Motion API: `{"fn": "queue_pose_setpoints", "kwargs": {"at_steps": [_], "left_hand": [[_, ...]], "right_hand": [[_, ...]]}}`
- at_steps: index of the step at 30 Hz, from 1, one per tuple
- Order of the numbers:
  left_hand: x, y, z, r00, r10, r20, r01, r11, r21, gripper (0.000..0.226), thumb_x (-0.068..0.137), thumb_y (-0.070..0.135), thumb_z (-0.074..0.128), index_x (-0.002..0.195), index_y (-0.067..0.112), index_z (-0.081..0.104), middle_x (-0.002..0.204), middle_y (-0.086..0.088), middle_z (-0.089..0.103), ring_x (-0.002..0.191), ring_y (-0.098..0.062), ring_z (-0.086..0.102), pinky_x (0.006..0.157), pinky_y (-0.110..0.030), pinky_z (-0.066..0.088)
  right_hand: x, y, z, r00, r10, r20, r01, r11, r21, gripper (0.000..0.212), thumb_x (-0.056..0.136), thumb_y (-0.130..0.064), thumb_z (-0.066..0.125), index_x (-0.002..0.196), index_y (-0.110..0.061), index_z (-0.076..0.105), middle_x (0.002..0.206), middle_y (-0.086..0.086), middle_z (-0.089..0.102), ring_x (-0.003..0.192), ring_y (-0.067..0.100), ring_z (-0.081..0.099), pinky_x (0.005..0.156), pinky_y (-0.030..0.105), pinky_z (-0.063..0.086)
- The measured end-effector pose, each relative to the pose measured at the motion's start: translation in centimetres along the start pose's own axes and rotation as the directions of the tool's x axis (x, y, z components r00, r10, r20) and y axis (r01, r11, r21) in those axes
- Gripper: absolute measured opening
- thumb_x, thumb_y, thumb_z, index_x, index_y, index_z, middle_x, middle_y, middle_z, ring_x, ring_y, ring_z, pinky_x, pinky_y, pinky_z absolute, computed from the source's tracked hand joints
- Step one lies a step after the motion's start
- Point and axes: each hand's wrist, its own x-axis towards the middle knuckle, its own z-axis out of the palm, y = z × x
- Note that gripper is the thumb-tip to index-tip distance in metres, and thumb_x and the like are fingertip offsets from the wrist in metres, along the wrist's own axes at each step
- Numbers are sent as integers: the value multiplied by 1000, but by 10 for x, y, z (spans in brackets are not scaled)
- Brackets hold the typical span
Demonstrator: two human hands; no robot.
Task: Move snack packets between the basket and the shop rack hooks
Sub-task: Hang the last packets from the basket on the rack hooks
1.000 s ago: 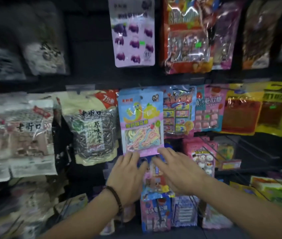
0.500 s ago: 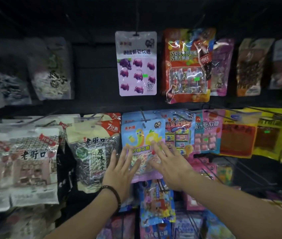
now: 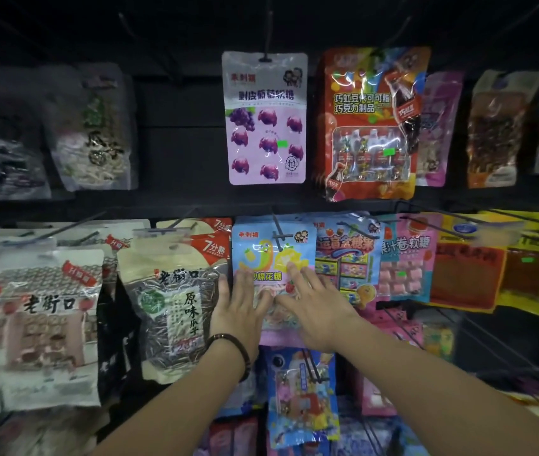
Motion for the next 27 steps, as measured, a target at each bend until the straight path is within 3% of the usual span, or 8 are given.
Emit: {"fn": "queue_pose_setpoints", "kwargs": {"at_steps": [7, 13, 15, 17, 19, 23, 25, 27], "left_hand": [[0, -6, -2, 1000, 19, -4, -19, 999, -30, 97, 97, 45, 57, 167, 23, -6, 173, -25, -18, 159, -49, -20, 119, -77, -13], [-37, -16, -4, 987, 80, -140, -102, 981, -163, 84, 100, 38, 53, 168, 25, 4, 175, -17, -20, 162, -40, -17, 124, -69, -6], [-56, -29, 1, 975, 22, -222, -72, 973, -219, 82, 94, 37, 60, 165, 27, 21, 177, -17, -10, 163, -43, 1, 124, -70, 7], [-77, -47, 12, 959, -89, -270, 8, 958, -287, 79, 81, 37, 70, 155, 27, 45, 174, -19, 17, 156, -46, 28, 118, -70, 28], [-95, -66, 26, 956, -183, -231, 108, 947, -302, 80, 73, 32, 74, 150, 25, 51, 169, -23, 28, 150, -48, 36, 112, -68, 35], [-119, -93, 52, 965, -246, -96, 208, 931, -299, 109, 60, 29, 88, 159, 24, 41, 170, -25, 26, 150, -50, 34, 110, -70, 42], [-124, -98, 62, 972, -223, -72, 189, 928, -322, 126, 57, 34, 92, 165, 25, 29, 171, -25, 25, 151, -49, 35, 111, -68, 44], [-125, -100, 72, 975, -206, -84, 166, 924, -344, 133, 64, 39, 88, 170, 26, 8, 175, -25, 10, 158, -47, 25, 118, -65, 37]], "right_hand": [[1, 7, -6, 1000, -18, 16, 17, 998, 66, 76, 95, -28, 66, 157, -38, 24, 172, 18, -28, 161, 46, -16, 130, 61, 4], [-15, -15, -23, 1000, -1, 24, -1, 995, 96, 86, 98, -24, 61, 168, -23, 11, 173, 23, -22, 162, 43, -14, 131, 61, 8], [-20, -30, -35, 998, -37, -47, 43, 990, 135, 81, 97, -25, 62, 164, -18, 17, 174, 23, -12, 163, 43, -5, 130, 59, 15], [-23, -49, -44, 985, -89, -147, 111, 983, 150, 76, 96, -23, 61, 161, -17, 23, 174, 23, -4, 162, 43, 1, 128, 58, 23], [-25, -69, -49, 967, -142, -211, 171, 977, 124, 77, 95, -23, 59, 162, -17, 20, 174, 22, -10, 163, 42, -5, 129, 58, 20], [-21, -105, -47, 957, -192, -217, 201, 979, 20, 89, 100, -30, 54, 169, -24, -2, 168, 24, -35, 160, 44, -23, 130, 62, 7], [-17, -121, -44, 961, -188, -201, 194, 981, 8, 98, 99, -33, 60, 168, -27, -8, 164, 25, -42, 159, 45, -26, 130, 63, 6], [-14, -134, -40, 967, -176, -185, 180, 984, 2, 105, 96, -35, 66, 168, -28, -10, 161, 25, -46, 158, 45, -28, 130, 63, 7]]}}
